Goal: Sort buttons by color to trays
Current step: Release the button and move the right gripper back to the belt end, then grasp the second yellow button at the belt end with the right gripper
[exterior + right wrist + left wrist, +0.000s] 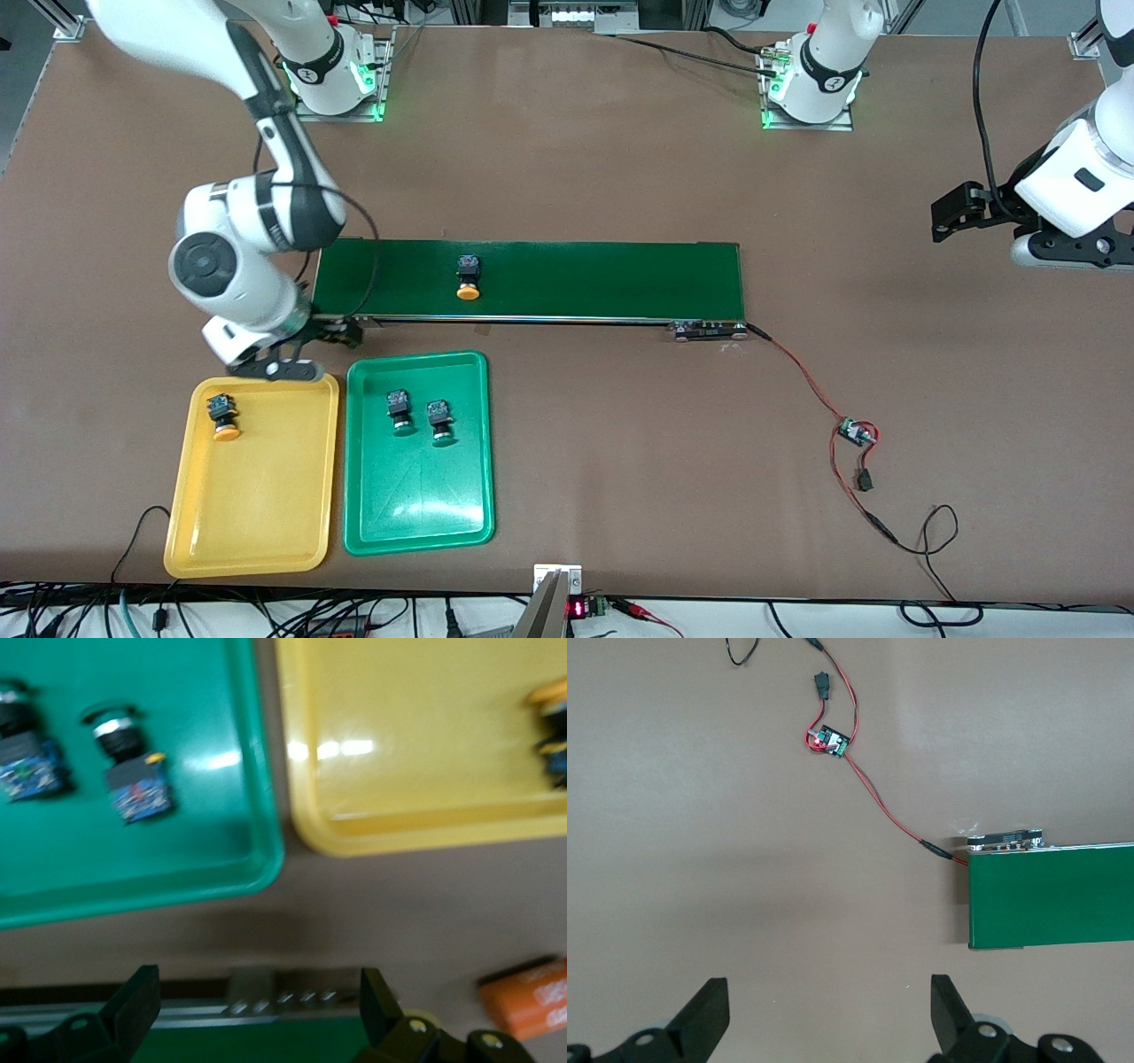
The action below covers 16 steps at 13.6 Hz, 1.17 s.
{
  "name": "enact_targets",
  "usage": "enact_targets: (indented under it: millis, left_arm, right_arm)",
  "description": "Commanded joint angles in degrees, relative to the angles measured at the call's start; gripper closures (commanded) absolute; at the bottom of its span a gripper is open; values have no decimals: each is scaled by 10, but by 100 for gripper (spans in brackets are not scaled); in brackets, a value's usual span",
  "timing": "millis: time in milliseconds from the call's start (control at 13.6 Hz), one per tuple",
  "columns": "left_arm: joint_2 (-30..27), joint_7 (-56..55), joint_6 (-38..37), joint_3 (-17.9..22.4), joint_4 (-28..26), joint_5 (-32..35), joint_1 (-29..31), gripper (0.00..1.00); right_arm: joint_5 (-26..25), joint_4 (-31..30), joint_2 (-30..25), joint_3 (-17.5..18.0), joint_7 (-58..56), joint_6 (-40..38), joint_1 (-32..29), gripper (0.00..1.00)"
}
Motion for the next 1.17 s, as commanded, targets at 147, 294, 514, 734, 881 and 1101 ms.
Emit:
enact_targets:
  millis: [147,294,514,734,881,1101]
  left_arm:
    - [-2,10,-7,-3,9,10,-4,0]
    - [-3,9,-10,-3,8,9,-3,0]
    - [0,12,-8,-2,8,10,-1,0]
    - [-3,13,-18,-3,3,8,-3,0]
    - [-1,13,-16,-3,5,3,-5,0]
    - [2,13,-12,-3,6,3,-4,0]
  right_arm:
    - [7,-77,-60,67,55,-26,-5,0]
    - [41,-77,-61,81,60,-50,-5,0]
    - [79,-80,-59,94,61,-60,-5,0]
    - [78,-91,-52,115,46,-60,-5,0]
    - [78,-96,-46,123,35,-55,-4,0]
    - [78,-98,-38,137,35,-53,-4,0]
